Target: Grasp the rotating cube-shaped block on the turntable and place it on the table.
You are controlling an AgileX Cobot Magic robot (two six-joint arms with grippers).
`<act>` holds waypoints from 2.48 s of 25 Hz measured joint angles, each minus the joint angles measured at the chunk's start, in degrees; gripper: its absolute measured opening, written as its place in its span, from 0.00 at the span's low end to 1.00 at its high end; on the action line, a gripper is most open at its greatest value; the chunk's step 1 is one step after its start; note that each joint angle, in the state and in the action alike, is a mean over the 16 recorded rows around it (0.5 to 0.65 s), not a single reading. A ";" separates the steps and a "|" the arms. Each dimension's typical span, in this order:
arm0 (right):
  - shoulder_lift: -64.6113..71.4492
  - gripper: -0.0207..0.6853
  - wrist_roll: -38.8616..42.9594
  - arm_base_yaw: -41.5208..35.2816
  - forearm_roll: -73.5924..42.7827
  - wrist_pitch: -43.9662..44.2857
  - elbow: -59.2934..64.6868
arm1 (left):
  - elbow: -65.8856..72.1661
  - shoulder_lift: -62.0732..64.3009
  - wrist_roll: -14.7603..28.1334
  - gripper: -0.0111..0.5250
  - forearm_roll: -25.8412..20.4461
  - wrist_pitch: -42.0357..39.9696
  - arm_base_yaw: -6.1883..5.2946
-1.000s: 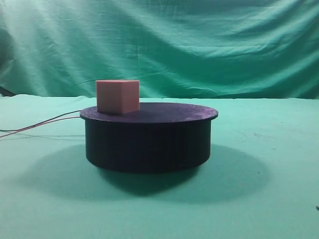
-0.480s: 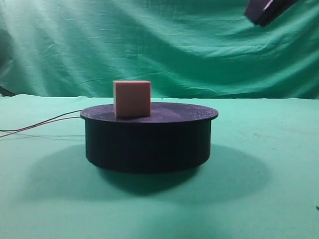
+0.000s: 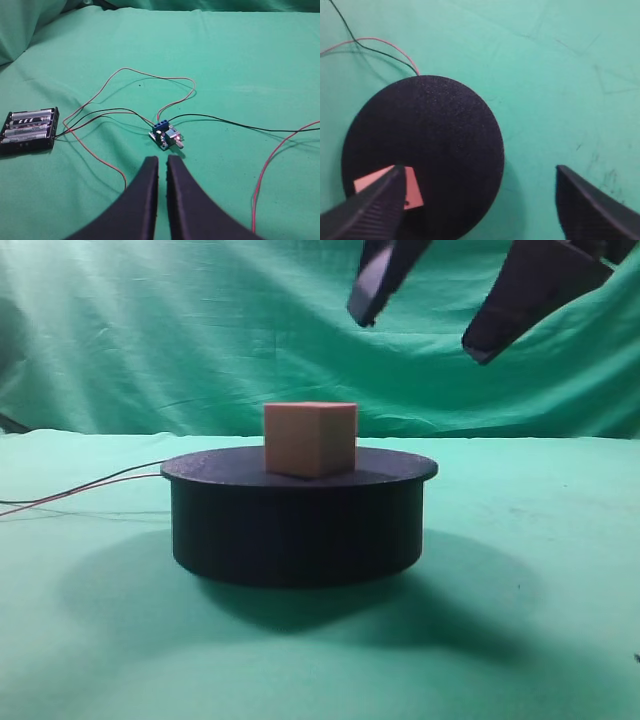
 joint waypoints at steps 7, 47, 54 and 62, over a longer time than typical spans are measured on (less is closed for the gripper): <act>4.61 0.75 -1.05 1.37 1.24 -3.12 -0.28 | 0.00 0.00 0.00 0.02 0.00 0.00 0.00; -4.93 0.55 20.31 -15.12 -24.20 -7.41 16.40 | 0.00 0.00 0.00 0.02 0.00 0.00 0.00; -14.74 0.36 21.17 -15.12 -24.20 4.70 14.25 | 0.00 0.00 0.00 0.02 0.00 0.00 0.00; -30.36 0.05 21.70 -15.12 -24.17 15.79 14.36 | 0.00 0.00 0.00 0.02 0.00 0.00 0.00</act>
